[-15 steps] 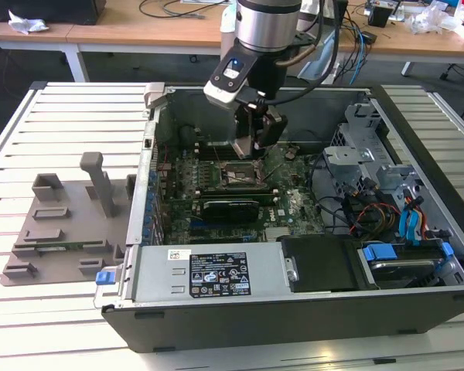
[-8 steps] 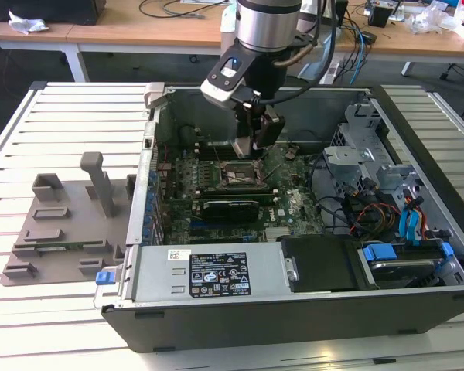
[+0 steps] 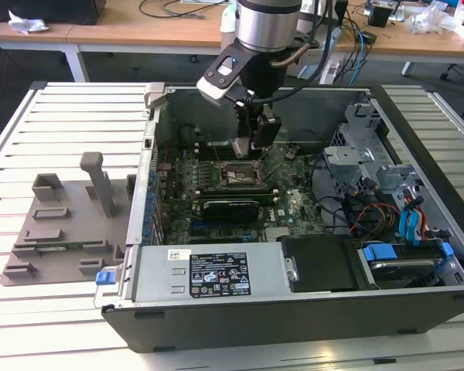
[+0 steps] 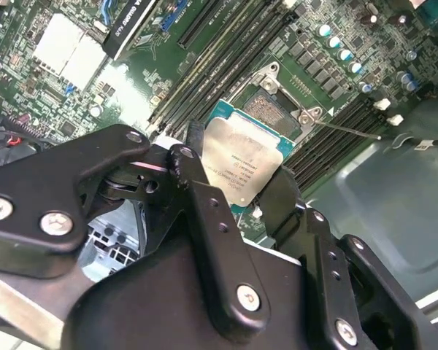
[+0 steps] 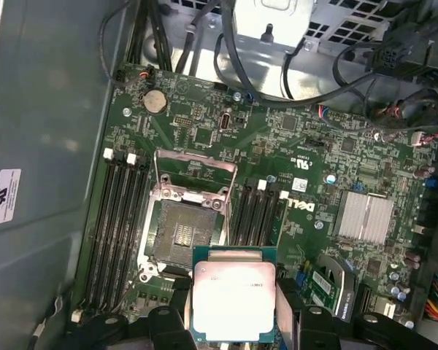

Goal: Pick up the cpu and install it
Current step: 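Place the cpu into insertion slot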

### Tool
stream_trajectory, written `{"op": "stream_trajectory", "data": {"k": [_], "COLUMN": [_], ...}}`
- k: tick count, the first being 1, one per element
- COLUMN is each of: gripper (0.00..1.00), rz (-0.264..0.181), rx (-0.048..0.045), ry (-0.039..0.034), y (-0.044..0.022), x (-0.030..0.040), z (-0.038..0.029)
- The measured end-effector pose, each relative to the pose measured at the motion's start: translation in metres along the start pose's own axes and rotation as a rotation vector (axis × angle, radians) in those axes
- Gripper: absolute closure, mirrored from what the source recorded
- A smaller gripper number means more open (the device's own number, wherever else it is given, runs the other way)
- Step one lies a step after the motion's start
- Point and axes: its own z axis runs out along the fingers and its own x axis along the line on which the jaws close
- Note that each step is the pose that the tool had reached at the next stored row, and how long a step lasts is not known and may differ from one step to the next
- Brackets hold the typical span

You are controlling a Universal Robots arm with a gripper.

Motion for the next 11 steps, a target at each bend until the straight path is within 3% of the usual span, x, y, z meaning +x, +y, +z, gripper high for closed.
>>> {"op": "stream_trajectory", "data": {"k": [11], "gripper": [0.45], "rz": [0.124], "rx": [0.0024], "ry": [0.0028], "y": [0.0], "x": [0.0], "z": [0.0]}}
